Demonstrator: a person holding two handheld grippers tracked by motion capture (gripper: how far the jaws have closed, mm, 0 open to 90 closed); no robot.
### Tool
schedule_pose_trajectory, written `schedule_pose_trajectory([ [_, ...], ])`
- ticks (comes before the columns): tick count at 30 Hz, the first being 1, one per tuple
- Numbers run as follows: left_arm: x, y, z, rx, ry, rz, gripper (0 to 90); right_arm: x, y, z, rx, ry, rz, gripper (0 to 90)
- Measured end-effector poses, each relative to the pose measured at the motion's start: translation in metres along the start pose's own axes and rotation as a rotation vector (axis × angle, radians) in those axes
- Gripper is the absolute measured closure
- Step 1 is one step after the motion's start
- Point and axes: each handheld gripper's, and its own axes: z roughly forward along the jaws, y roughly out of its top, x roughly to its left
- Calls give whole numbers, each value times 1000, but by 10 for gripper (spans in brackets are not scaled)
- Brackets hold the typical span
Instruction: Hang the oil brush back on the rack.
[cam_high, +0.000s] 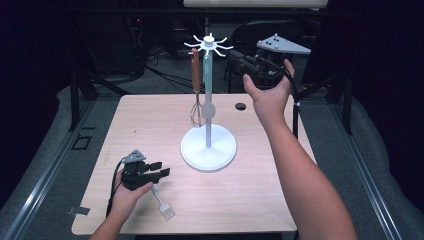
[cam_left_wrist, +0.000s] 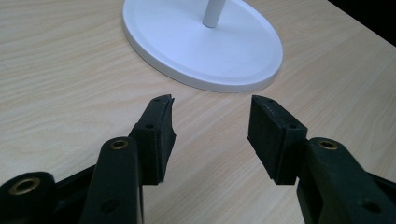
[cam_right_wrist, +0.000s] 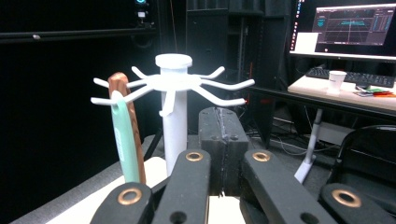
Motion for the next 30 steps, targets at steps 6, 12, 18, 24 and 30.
schedule_pose_trajectory([
  [6,0,0,0,5,-2,0,502,8,1,0,1,17,-26,900],
  [12,0,0,0,5,4,-2,501,13,3,1,3,22,-39,900],
  [18,0,0,0,2,1,-3,501,18,3,1,-1,37,-40,900],
  [24,0,0,0,3,4,-2,501,29,2,3,2,62,-59,900],
  [30,1,0,0,2,1,-3,502,38,3,6,1,80,-77,900],
])
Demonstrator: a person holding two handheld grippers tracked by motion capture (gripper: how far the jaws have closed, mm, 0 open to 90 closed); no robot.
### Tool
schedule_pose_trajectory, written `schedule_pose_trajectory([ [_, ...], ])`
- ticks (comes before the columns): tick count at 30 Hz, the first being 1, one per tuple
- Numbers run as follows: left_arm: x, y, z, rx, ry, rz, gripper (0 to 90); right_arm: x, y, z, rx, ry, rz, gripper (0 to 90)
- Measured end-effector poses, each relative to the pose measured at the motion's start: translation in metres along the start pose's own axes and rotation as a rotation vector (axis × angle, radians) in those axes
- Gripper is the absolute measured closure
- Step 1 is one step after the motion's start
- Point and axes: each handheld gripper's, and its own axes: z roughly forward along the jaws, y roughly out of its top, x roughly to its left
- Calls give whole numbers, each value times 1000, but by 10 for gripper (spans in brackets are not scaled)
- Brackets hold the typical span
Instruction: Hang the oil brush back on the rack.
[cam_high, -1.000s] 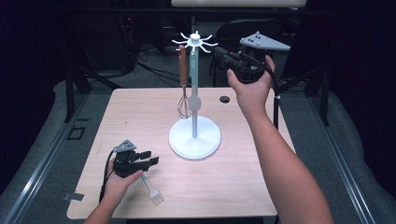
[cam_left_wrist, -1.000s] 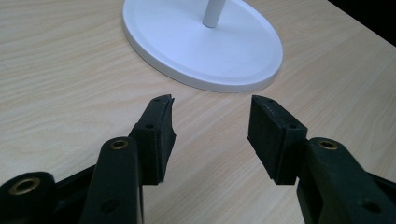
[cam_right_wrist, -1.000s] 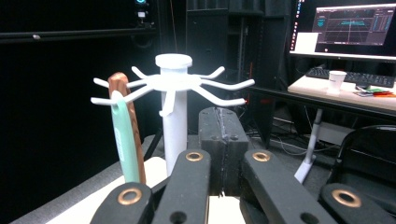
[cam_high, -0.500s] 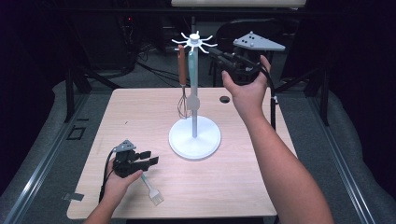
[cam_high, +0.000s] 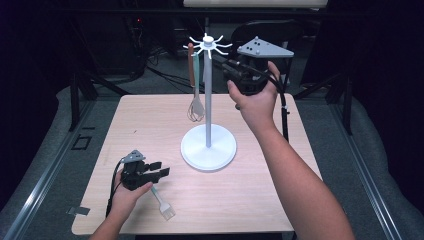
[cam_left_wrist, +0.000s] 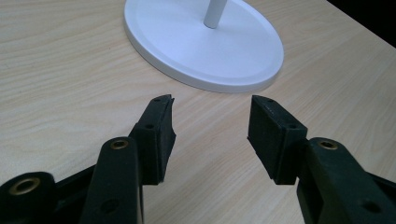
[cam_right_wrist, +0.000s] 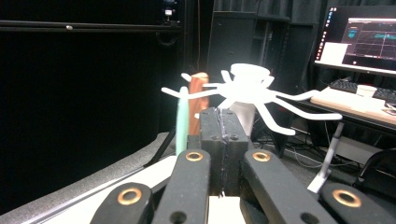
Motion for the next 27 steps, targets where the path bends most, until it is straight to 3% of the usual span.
schedule_pose_trajectory([
  [15,1,0,-2,-7,8,-4,502,3,-7,-1,7,-7,-12,900],
  [27,5,0,-4,-13,14,-16,502,1,-36,-15,32,-11,-2,900],
])
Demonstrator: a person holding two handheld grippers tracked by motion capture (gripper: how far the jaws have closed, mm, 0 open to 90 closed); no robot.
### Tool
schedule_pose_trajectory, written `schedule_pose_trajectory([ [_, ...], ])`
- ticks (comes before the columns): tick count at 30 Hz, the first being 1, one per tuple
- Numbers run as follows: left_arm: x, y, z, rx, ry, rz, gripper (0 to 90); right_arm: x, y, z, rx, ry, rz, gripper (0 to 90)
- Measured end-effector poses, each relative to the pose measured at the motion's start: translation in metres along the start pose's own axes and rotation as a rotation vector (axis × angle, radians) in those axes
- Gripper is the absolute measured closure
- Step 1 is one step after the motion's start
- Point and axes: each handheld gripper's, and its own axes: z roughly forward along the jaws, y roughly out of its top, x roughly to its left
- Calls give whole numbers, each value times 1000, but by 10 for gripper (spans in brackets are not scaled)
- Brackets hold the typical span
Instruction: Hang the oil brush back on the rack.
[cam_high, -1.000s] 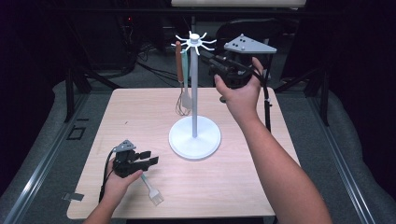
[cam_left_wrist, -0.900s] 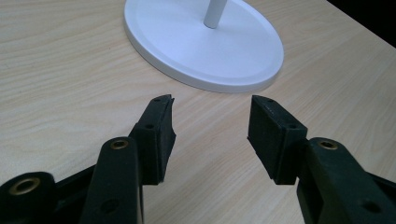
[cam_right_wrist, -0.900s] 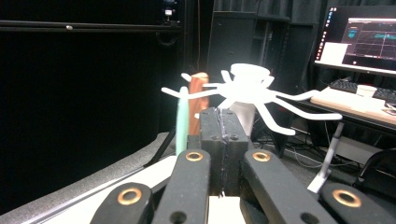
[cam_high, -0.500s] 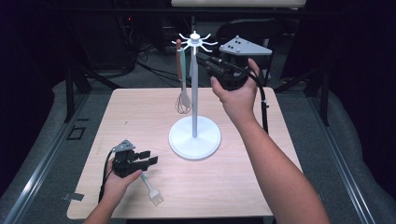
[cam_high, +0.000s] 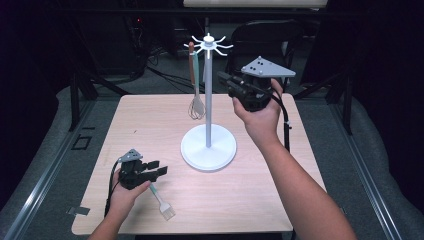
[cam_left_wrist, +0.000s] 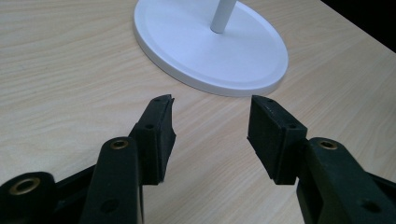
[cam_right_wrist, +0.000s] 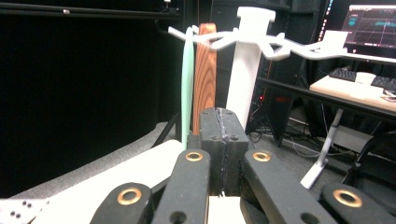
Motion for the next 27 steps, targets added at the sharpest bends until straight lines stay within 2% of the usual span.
schedule_pose_trajectory([
  [6,2,0,-1,-8,5,-7,502,1,-18,-6,12,2,15,900],
  [12,4,0,-3,-12,11,-12,502,2,-42,-10,49,-3,24,893],
  [15,5,0,-4,-13,12,-19,502,3,-58,-11,65,-4,28,888],
  [19,6,-1,-4,-15,15,-19,502,6,-83,-12,90,6,63,878],
  [27,9,-2,-6,-15,25,-26,502,17,-135,-15,165,20,74,863],
])
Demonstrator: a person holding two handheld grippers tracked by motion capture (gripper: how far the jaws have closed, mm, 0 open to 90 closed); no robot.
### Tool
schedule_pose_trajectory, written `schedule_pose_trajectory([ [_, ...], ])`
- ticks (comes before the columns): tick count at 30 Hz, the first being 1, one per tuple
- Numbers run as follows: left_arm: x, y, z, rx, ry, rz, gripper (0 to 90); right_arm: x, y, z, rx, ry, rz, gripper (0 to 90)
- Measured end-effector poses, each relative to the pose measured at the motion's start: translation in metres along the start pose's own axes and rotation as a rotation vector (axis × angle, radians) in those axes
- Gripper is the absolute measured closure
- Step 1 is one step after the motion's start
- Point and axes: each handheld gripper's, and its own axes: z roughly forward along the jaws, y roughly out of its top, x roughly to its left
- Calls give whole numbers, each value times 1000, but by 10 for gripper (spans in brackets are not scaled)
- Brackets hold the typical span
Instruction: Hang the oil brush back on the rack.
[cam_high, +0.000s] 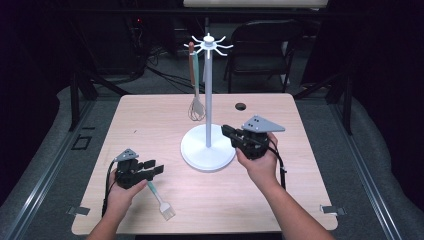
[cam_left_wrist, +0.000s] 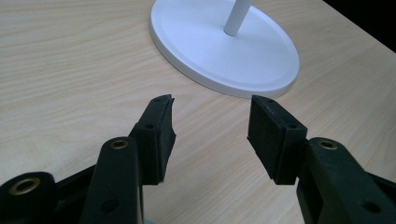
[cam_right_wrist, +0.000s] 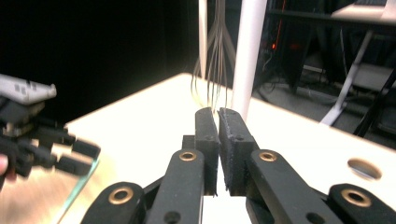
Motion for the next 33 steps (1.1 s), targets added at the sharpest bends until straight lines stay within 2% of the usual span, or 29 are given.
schedule_pose_trajectory([
  [10,3,0,0,0,9,-8,502,5,-56,0,81,21,64,826],
  [19,5,-1,0,4,20,-13,502,7,-90,0,136,25,105,808],
  [23,6,-2,0,2,21,-16,502,8,-102,1,167,33,114,783],
  [26,6,-2,0,3,23,-17,502,8,-109,5,243,50,113,744],
  [29,7,-2,0,5,24,-17,502,10,-117,7,286,58,103,702],
  [33,8,-3,0,4,26,-21,501,15,-125,11,306,60,88,657],
])
